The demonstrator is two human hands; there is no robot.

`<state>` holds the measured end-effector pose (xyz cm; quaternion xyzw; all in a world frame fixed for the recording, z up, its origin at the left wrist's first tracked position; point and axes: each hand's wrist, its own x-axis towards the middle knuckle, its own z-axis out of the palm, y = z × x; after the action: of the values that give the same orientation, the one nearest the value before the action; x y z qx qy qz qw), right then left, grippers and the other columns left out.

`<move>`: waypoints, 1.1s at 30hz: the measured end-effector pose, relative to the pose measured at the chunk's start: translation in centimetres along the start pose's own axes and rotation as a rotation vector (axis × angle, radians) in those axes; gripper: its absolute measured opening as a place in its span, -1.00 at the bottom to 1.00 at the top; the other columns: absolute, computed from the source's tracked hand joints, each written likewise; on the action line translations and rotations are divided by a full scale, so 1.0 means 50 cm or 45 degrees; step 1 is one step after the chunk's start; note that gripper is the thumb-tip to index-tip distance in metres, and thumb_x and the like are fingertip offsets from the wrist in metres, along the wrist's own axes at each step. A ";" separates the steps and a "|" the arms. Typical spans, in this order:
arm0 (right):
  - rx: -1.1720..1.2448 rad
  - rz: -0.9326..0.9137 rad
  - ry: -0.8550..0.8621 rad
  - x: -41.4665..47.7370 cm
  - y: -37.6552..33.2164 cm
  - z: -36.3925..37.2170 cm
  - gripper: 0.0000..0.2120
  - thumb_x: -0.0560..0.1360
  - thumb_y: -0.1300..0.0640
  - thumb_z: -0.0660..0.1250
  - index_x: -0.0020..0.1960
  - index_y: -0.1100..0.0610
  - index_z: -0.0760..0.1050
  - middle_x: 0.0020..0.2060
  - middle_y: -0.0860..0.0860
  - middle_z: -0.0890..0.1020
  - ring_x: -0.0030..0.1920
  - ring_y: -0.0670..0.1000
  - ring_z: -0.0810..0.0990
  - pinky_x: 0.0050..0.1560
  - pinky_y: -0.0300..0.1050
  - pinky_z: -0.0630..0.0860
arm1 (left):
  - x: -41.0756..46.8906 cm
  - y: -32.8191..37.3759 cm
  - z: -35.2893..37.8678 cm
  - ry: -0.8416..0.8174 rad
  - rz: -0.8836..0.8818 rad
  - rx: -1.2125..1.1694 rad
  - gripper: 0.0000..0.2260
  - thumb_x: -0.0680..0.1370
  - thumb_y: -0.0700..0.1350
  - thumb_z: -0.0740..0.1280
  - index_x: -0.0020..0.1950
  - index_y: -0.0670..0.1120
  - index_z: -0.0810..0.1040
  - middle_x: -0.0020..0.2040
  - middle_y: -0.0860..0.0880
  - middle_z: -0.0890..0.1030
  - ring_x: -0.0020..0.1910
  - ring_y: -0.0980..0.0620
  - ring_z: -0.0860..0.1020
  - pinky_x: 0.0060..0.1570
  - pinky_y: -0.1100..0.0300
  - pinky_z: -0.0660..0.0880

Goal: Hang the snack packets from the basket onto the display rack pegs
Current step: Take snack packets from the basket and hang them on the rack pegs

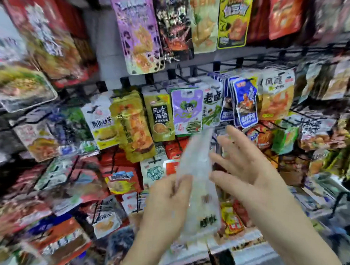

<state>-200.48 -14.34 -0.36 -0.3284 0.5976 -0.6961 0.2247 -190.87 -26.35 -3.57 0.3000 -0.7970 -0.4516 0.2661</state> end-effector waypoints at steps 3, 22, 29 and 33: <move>-0.217 -0.063 0.117 0.022 -0.027 0.017 -0.31 0.44 0.15 0.45 0.43 -0.25 0.25 0.23 -0.29 0.51 0.13 -0.43 0.49 0.08 -0.41 0.47 | 0.016 -0.007 -0.080 -0.072 -0.283 -0.545 -0.49 0.44 0.12 0.39 -0.12 -0.39 0.52 -0.21 -0.15 0.54 -0.25 -0.08 0.48 -0.18 0.05 0.34; 0.110 -0.210 0.423 0.096 -0.125 0.359 -0.69 0.60 0.04 0.25 -0.22 0.19 0.56 -0.33 0.06 0.69 -0.26 0.06 0.66 -0.11 0.04 0.57 | 0.024 -0.004 -0.323 -0.050 0.673 0.498 -0.47 0.53 0.25 0.13 0.50 0.22 0.22 0.35 0.20 0.33 0.32 0.16 0.30 0.27 0.28 0.30; 0.193 -0.264 0.192 0.160 -0.210 0.347 -0.78 0.53 0.33 0.32 -0.27 0.19 0.60 -0.35 0.10 0.67 -0.41 0.04 0.61 -0.41 -0.11 0.59 | 0.066 0.088 -0.520 0.165 0.778 -0.154 -0.42 0.51 -0.35 0.37 0.31 0.27 0.42 0.00 0.30 0.60 -0.43 0.21 0.47 -0.43 0.49 0.39; 0.028 -0.316 0.090 0.201 -0.261 0.351 -0.84 0.49 0.34 0.37 -0.25 0.22 0.62 -0.29 0.17 0.64 -0.34 0.10 0.59 -0.36 -0.03 0.55 | 0.139 0.140 -0.560 0.235 0.587 -0.382 -0.73 0.23 -0.24 0.33 -0.22 0.11 0.62 -0.35 0.07 0.58 -0.52 0.15 0.45 -0.55 0.30 0.38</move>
<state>-193.55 -31.03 15.54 -0.3727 0.5522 -0.7362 0.1192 -177.79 -44.12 16.27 0.1080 -0.7408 -0.4629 0.4746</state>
